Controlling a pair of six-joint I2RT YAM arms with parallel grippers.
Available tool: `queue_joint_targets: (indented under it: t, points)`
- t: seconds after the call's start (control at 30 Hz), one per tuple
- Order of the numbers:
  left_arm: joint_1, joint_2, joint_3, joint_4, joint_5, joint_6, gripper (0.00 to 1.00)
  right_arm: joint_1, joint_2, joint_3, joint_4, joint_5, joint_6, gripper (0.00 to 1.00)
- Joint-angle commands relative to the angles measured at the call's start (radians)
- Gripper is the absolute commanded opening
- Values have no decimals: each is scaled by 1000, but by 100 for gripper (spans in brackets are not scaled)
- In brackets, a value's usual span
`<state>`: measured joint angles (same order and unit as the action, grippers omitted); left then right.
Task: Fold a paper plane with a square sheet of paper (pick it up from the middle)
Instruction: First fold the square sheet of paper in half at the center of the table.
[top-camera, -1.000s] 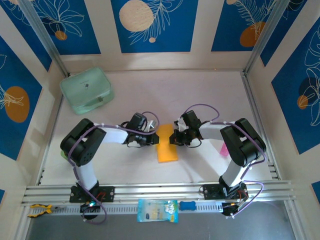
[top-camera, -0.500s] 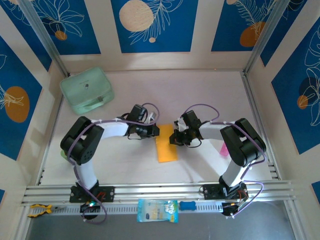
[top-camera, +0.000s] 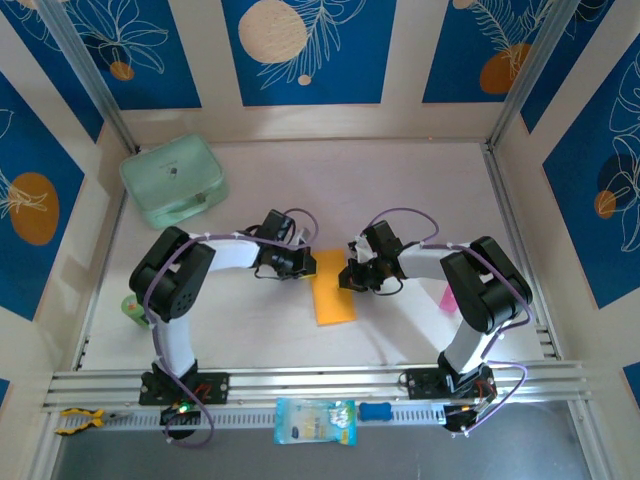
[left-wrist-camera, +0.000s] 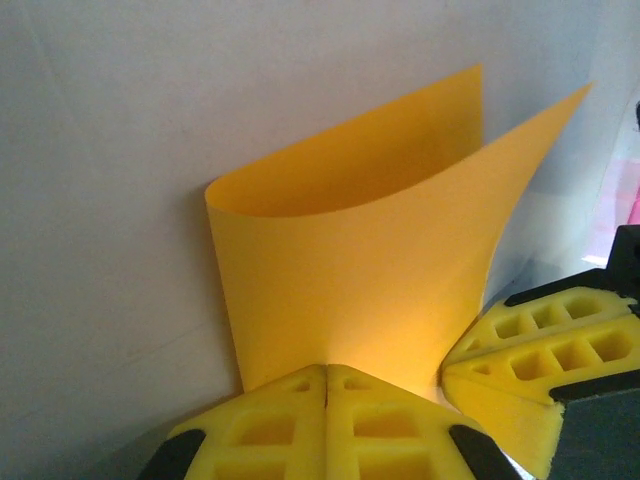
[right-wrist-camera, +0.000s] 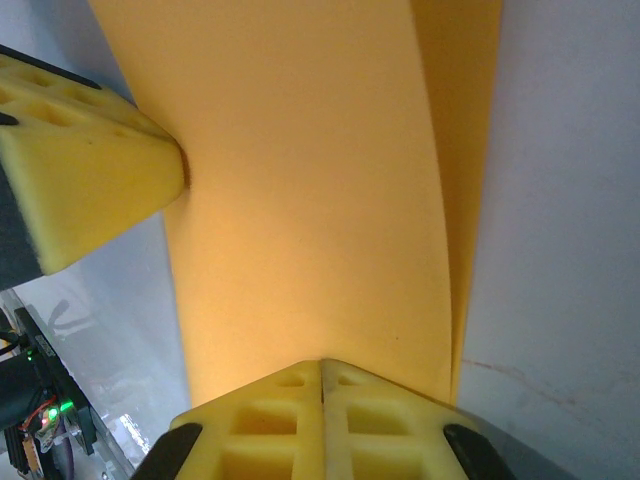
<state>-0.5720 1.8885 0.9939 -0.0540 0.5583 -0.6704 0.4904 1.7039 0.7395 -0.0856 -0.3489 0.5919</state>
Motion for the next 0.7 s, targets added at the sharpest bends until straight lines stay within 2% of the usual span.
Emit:
queue_joint_targets:
  t: [0.0,0.13,0.37,0.67]
  points:
    - [11,-10,51,-26,29,33,5,0,39,-24,-96,57,-9,0]
    - [20,26,79,-3,41,36,5,-1,38,-25,-93,51,-9,0]
    - [32,95,86,-33,-1,63,4,-5,33,-29,-91,50,-10,0]
    - [70,103,87,-12,-97,50,4,-12,36,-32,-86,44,-12,0]
